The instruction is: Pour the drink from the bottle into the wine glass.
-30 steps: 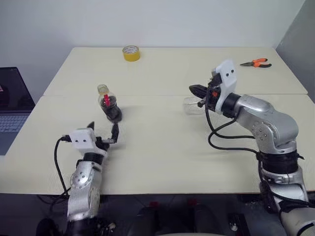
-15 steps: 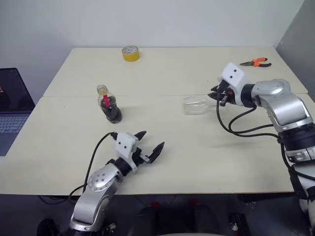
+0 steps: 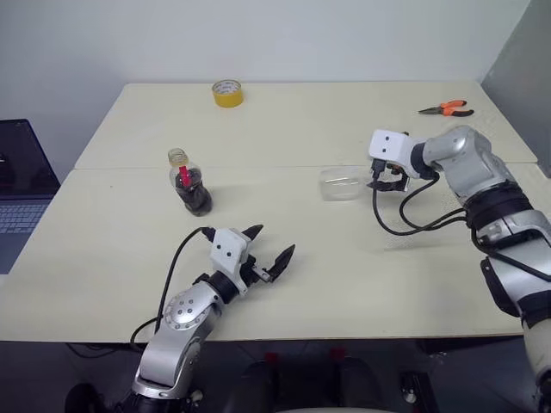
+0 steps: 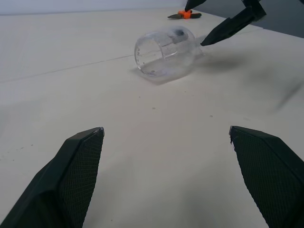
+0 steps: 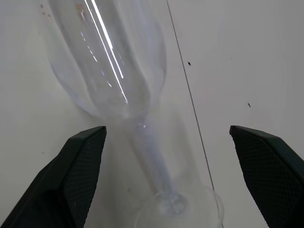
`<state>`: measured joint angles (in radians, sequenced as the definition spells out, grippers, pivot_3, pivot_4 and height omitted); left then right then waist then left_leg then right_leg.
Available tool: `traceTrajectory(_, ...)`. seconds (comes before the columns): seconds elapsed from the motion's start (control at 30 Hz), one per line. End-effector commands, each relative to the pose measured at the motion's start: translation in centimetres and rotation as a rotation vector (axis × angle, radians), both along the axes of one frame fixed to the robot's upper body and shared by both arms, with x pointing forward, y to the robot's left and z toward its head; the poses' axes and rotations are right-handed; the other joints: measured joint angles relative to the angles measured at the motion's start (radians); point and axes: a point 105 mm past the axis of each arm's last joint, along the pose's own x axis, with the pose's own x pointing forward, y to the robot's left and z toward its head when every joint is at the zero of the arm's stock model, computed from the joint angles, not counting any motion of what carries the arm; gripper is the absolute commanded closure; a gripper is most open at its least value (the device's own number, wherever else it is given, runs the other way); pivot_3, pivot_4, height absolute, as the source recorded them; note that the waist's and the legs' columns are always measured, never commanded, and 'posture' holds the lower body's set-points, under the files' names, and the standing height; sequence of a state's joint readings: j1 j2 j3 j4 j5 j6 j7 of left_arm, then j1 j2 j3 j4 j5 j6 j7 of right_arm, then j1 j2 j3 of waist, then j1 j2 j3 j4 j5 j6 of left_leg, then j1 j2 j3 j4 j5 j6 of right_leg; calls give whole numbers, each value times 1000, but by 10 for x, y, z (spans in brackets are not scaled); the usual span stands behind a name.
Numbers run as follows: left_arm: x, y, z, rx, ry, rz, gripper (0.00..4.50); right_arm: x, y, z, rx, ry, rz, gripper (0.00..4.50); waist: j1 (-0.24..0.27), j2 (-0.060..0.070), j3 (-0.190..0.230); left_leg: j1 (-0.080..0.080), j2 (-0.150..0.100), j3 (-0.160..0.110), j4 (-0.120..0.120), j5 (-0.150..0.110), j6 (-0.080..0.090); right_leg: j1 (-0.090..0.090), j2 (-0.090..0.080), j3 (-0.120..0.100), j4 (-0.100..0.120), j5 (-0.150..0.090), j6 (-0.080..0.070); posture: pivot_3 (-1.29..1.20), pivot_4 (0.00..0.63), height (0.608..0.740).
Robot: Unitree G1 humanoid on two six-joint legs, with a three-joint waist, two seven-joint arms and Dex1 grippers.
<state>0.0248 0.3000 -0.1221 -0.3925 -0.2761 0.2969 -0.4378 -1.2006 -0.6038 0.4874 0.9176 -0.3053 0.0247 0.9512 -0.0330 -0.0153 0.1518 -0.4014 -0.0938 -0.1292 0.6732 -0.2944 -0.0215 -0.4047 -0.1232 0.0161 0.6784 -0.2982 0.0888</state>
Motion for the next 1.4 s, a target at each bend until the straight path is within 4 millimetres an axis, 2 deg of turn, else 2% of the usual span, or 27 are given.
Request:
traceTrajectory(0.03,0,-2,8,-5,-44,4,0,5,0,6,-50,-32,9,33,1,0,0,0,0,0,0,0,0,0,0,0,0,0,0,0,150,740)
traceTrajectory(0.17,-1,-1,8,-3,-46,17,0,5,-1,-5,-106,10,18,33,0,0,0,0,0,0,1,0,0,0,0,0,0,0,0,0,150,740)
traceTrajectory(0.37,-1,2,6,2,-47,39,0,11,-7,-6,-184,-20,-10,1916,-2,0,0,0,0,0,0,0,0,0,0,0,1,0,0,0,150,740)
traceTrajectory(0.6,1,3,6,3,-47,49,0,13,3,3,-175,-59,23,4314,-2,1,0,0,0,0,1,0,0,0,0,0,1,0,0,0,150,740)
traceTrajectory(0.67,1,3,6,5,-47,50,0,14,5,10,-152,-98,34,4377,-2,1,0,0,0,0,1,0,0,0,0,0,1,0,0,0,150,740)
traceTrajectory(0.77,2,5,6,6,-49,60,0,14,23,40,87,-230,58,4377,-2,2,1,0,0,0,1,0,0,0,0,0,1,0,0,0,150,740)
traceTrajectory(0.83,1,7,6,6,-46,62,0,9,37,45,257,-234,80,4377,-2,2,1,0,0,0,0,0,0,-1,0,0,1,0,0,0,150,740)
traceTrajectory(1.03,3,6,4,19,-34,43,0,-8,86,35,789,-150,46,4378,-3,2,1,0,1,-1,0,0,0,0,0,0,2,0,0,0,150,740)
traceTrajectory(1.1,3,5,5,23,-36,33,0,-15,104,28,917,-108,29,4378,-5,2,1,0,1,-1,1,0,0,0,0,0,2,0,0,0,150,740)
traceTrajectory(1.2,4,6,5,28,-35,24,0,-28,137,13,1021,-61,14,4378,-8,2,1,0,0,-2,1,0,0,0,0,-1,2,0,0,0,150,740)
traceTrajectory(1.4,2,4,5,31,-34,15,0,-28,161,6,1135,-28,-74,4378,-9,2,1,0,0,-3,2,0,0,0,0,-1,2,0,0,0,150,740)
